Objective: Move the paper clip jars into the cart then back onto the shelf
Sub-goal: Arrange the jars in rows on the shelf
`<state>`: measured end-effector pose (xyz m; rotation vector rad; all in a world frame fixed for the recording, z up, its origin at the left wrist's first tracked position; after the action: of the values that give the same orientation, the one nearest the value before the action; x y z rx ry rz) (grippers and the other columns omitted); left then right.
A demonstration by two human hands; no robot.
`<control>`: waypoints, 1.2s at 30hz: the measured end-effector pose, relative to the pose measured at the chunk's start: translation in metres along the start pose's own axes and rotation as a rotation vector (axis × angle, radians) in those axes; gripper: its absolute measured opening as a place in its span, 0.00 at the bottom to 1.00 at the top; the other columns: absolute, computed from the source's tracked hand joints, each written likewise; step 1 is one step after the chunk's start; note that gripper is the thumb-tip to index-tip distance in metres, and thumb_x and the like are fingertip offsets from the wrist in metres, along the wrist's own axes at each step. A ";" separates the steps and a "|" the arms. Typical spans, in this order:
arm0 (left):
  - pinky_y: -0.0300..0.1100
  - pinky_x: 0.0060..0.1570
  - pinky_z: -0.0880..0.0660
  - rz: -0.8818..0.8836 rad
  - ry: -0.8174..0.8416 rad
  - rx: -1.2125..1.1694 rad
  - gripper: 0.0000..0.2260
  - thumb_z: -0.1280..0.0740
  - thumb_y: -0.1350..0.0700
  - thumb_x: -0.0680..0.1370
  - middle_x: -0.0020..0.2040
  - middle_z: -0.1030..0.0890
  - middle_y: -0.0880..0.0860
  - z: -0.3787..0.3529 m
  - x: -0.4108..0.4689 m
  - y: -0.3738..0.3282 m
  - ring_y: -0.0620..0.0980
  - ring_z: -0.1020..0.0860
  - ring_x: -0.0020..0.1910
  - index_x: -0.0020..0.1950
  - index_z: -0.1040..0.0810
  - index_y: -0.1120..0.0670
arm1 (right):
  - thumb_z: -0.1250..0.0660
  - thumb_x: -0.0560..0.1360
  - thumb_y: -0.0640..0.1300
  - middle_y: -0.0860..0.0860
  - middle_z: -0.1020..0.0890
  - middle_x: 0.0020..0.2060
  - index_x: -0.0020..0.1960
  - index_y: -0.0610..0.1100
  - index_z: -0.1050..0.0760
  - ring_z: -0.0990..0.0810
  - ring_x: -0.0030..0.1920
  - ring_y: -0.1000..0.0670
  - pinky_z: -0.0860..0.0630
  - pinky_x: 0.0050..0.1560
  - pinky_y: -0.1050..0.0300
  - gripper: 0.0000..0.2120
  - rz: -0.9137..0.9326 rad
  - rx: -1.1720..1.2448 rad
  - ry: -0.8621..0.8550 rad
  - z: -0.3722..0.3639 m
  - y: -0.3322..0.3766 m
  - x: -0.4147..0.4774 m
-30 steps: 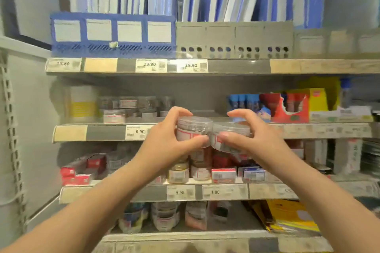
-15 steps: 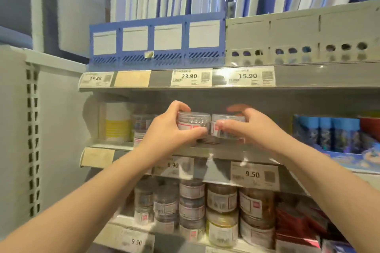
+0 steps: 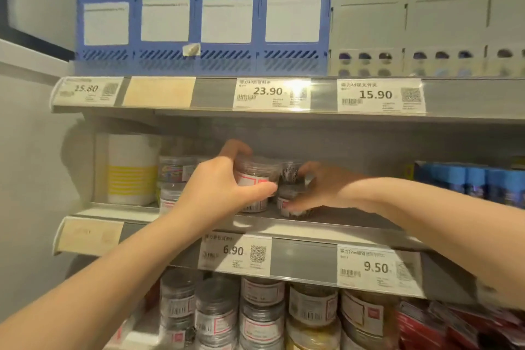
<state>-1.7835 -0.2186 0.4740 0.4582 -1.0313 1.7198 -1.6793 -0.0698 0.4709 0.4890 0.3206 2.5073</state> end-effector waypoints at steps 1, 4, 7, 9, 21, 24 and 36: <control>0.30 0.35 0.31 -0.011 0.002 -0.007 0.23 0.29 0.41 0.67 0.42 0.23 0.43 0.000 0.000 0.001 0.37 0.26 0.40 0.56 0.34 0.44 | 0.26 0.64 0.61 0.53 0.26 0.58 0.67 0.48 0.34 0.28 0.55 0.51 0.34 0.51 0.60 0.37 -0.006 0.017 -0.015 0.000 -0.002 0.002; 0.28 0.35 0.31 -0.033 -0.010 -0.035 0.22 0.30 0.41 0.66 0.40 0.23 0.43 0.002 0.000 0.003 0.36 0.27 0.39 0.55 0.35 0.42 | 0.25 0.63 0.61 0.54 0.26 0.55 0.64 0.49 0.33 0.27 0.54 0.52 0.32 0.49 0.58 0.35 -0.023 0.054 -0.022 -0.002 -0.005 0.005; 0.25 0.35 0.31 -0.054 -0.021 -0.035 0.22 0.30 0.40 0.65 0.38 0.24 0.41 -0.001 -0.001 0.003 0.35 0.27 0.37 0.54 0.35 0.42 | 0.25 0.63 0.60 0.54 0.26 0.50 0.61 0.49 0.33 0.27 0.51 0.52 0.33 0.41 0.62 0.33 -0.028 0.059 -0.050 -0.003 -0.007 0.006; 0.25 0.35 0.32 -0.061 -0.029 -0.036 0.22 0.30 0.40 0.65 0.39 0.25 0.40 -0.002 -0.001 0.004 0.34 0.27 0.38 0.54 0.34 0.42 | 0.26 0.63 0.61 0.54 0.27 0.51 0.60 0.49 0.34 0.28 0.51 0.52 0.35 0.39 0.64 0.33 -0.024 0.045 -0.062 -0.003 -0.007 0.007; 0.30 0.39 0.31 -0.092 -0.042 -0.044 0.21 0.31 0.40 0.65 0.42 0.25 0.40 -0.003 -0.004 0.002 0.35 0.27 0.42 0.54 0.34 0.42 | 0.28 0.64 0.64 0.55 0.27 0.50 0.54 0.52 0.35 0.28 0.49 0.52 0.34 0.40 0.60 0.28 0.041 -0.014 -0.092 -0.007 0.001 0.006; 0.29 0.39 0.32 -0.093 -0.049 -0.046 0.21 0.30 0.38 0.66 0.42 0.25 0.40 -0.001 -0.006 0.002 0.35 0.27 0.42 0.54 0.34 0.42 | 0.30 0.64 0.66 0.56 0.25 0.50 0.55 0.54 0.34 0.26 0.50 0.52 0.32 0.44 0.58 0.27 0.048 -0.014 -0.105 0.000 0.003 0.003; 0.25 0.42 0.32 -0.073 -0.078 -0.251 0.22 0.26 0.43 0.64 0.49 0.22 0.41 0.002 0.000 -0.012 0.40 0.24 0.49 0.55 0.30 0.43 | 0.27 0.67 0.46 0.53 0.17 0.50 0.58 0.51 0.27 0.20 0.55 0.55 0.28 0.63 0.58 0.21 0.316 0.723 0.096 0.032 0.034 -0.032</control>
<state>-1.7732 -0.2191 0.4804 0.3992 -1.2528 1.4934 -1.6575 -0.1121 0.5023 0.7366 1.2966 2.6641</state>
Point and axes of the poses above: each hand's wrist, its own x-axis towards the middle knuckle, its own z-axis out of the back of the hand, y = z × x, the point moved 5 cm from there along x, towards the middle knuckle
